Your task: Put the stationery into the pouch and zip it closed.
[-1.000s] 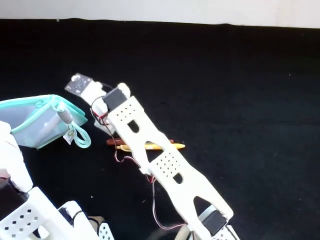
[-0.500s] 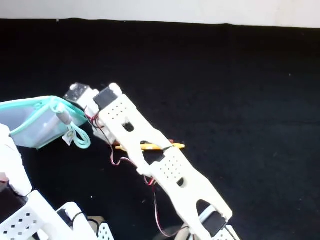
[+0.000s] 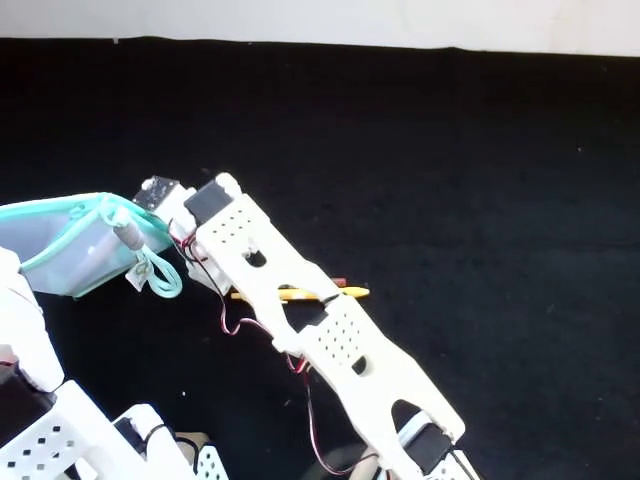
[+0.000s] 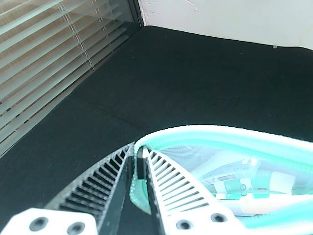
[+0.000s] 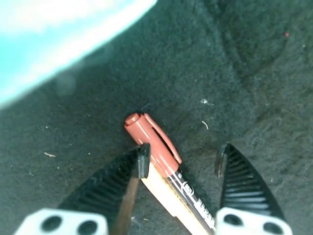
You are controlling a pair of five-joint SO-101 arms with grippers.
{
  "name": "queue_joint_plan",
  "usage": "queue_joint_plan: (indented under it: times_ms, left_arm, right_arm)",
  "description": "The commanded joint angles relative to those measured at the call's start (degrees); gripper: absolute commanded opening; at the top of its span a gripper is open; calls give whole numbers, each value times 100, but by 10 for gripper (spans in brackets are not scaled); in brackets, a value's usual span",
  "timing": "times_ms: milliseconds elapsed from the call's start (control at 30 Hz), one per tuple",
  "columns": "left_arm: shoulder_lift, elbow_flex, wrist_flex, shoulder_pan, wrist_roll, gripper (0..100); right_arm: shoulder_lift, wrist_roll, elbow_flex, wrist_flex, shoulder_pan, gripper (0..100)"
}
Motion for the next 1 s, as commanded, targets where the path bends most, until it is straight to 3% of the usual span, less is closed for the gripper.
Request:
queue_joint_plan:
  times_ms: [0,967]
  left_arm:
    - [119,145,-35,-31,0,7]
    - [119,145,-9,-31,0,7]
  right_arm:
    - [207,-149,-215,-31,-163,231]
    - [813,-545,259,57,-514,228]
